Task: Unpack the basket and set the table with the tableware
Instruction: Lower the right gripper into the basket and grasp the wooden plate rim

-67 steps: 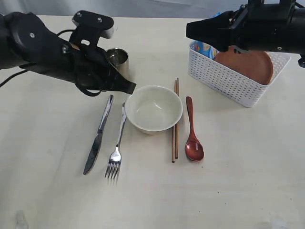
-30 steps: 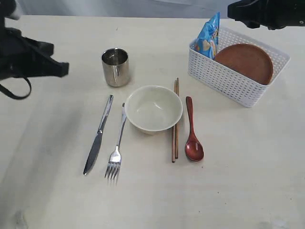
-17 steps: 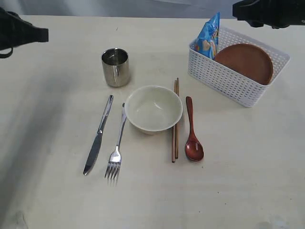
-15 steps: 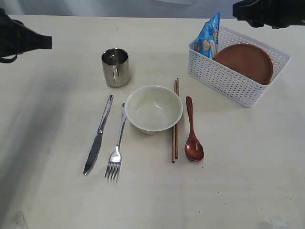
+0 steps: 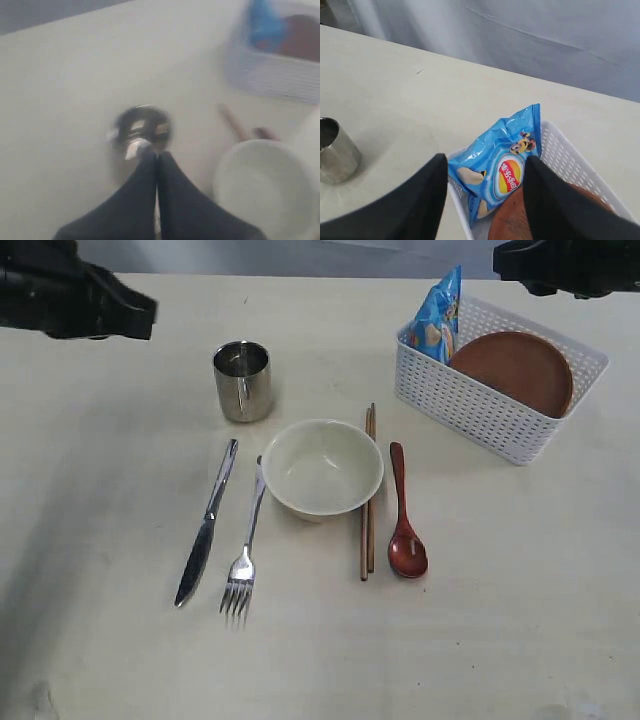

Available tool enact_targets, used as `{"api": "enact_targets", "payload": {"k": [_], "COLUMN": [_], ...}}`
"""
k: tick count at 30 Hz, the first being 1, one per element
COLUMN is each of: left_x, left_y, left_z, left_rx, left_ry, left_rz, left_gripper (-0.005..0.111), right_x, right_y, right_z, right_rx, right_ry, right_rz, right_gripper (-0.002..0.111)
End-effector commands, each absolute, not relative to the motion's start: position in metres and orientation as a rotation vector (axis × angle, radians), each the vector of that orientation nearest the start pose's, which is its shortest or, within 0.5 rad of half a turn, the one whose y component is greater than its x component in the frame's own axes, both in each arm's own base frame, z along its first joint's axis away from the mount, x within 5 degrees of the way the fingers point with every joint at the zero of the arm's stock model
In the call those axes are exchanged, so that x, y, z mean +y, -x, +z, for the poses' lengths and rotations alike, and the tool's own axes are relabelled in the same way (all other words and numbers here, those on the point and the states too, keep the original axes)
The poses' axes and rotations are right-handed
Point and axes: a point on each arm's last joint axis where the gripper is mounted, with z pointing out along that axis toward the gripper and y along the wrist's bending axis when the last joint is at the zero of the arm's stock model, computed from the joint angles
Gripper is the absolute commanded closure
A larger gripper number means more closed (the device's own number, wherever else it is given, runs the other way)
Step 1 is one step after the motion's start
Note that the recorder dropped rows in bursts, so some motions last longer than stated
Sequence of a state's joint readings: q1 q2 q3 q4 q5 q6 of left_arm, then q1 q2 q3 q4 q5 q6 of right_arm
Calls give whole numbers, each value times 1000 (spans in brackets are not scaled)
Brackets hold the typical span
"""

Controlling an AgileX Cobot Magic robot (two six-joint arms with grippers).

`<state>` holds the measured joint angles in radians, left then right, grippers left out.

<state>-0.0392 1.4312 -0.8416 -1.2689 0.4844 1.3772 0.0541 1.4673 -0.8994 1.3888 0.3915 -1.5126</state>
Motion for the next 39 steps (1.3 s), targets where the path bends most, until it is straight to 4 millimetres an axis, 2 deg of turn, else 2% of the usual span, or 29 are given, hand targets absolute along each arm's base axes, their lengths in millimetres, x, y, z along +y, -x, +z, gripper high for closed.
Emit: {"api": "enact_targets", "payload": {"k": [1, 4, 10, 14, 18, 23, 24, 27, 31, 34, 37, 39], "left_x": [-76, -74, -63, -58, -57, -57, -57, -57, -57, -54, -53, -53], "left_y": [-287, -289, -285, -277, -268, -259, -255, -246, -223, -215, -215, -215], "left_z": [278, 272, 242, 222, 210, 199, 198, 206, 226, 233, 234, 234], "left_rx": [1799, 1829, 1991, 2058, 2058, 2084, 2082, 2042, 1958, 1935, 1935, 1935], "left_ry": [-665, -645, -536, -526, -504, -530, -542, -571, -589, -582, -573, -573], "left_rz": [-851, -852, -702, -636, -626, -622, -616, -591, -555, -506, -493, -493], "left_gripper": [107, 107, 107, 107, 107, 107, 107, 107, 107, 107, 107, 107], "right_x": [50, 49, 43, 38, 36, 41, 43, 45, 39, 40, 27, 16], "right_y": [-311, -309, -308, -314, -331, -367, -377, -385, -389, -389, -387, -387], "right_z": [269, 265, 260, 259, 257, 252, 248, 241, 242, 242, 240, 240], "right_rx": [2064, 2104, 2207, 2280, 2398, 2544, 2582, 2601, 2574, 2570, 2617, 2639], "right_ry": [438, 448, 376, 347, 335, 382, 397, 403, 378, 386, 362, 272], "right_rz": [354, 340, 298, 239, 229, 281, 311, 323, 294, 286, 260, 263], "right_gripper": [62, 62, 62, 62, 62, 62, 62, 61, 41, 41, 41, 41]}}
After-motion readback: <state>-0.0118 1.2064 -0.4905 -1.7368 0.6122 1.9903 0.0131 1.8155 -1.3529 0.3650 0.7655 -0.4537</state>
